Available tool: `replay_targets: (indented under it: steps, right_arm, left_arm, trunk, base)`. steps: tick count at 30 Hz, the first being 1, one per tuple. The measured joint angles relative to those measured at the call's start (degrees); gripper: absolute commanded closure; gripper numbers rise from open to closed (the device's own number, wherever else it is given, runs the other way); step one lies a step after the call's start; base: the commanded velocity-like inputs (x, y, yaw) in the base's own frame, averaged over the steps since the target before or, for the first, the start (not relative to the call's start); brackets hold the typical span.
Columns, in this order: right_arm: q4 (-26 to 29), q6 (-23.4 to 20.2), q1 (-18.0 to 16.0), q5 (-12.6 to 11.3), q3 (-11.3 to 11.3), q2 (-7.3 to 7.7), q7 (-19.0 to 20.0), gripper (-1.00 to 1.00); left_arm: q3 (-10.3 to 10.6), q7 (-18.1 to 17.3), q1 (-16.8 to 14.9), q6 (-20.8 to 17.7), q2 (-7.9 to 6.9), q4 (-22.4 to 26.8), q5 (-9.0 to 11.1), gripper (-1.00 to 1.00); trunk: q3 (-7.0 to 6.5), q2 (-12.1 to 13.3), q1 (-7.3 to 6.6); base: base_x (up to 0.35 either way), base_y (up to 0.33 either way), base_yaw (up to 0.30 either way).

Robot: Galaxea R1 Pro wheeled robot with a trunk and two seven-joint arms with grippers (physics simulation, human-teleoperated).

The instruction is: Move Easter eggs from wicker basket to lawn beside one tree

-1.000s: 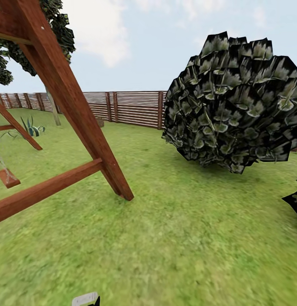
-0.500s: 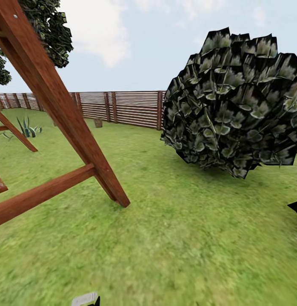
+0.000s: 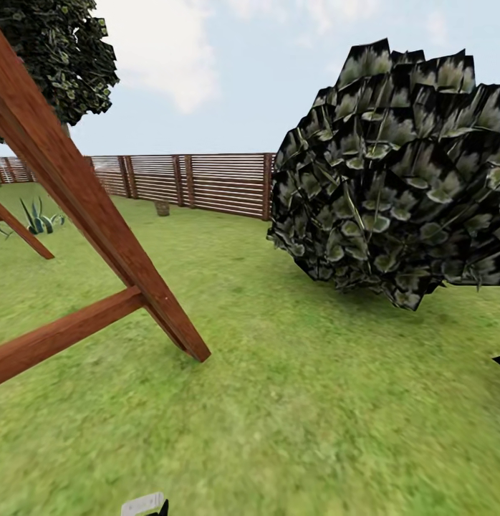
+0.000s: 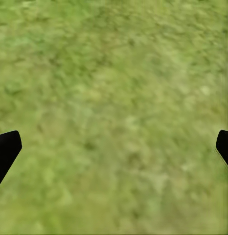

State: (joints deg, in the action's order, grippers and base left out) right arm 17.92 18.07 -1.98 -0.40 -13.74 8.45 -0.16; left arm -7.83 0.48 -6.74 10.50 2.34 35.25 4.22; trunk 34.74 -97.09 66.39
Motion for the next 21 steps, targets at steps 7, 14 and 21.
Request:
replay_targets:
  steps: [7, 14, 21]
  right_arm:
    - [0.01, 0.01, 0.00, 0.00, 0.05, -0.12, 0.00, -1.00]
    - [0.00, -0.01, -0.01, 0.00, 0.09, -0.18, 0.00, -1.00]
    - [0.07, 0.01, 0.00, 0.00, 0.08, -0.18, 0.00, -1.00]
  left_arm:
    - [0.00, 0.00, 0.00, 0.00, 0.00, 0.00, 0.00, -1.00]
    - [0.00, 0.00, 0.01, 0.00, 0.00, 0.01, 0.00, -1.00]
    - [0.00, 0.00, 0.00, 0.00, 0.00, 0.00, 0.00, -1.00]
  trunk:
    - [0.00, 0.00, 0.00]
    - [0.00, 0.00, 0.00]
    - [0.00, 0.00, 0.00]
  base:
    - [0.308, -0.145, 0.000]
    - [0.299, -0.165, 0.068]
    - [0.296, -0.172, 0.140]
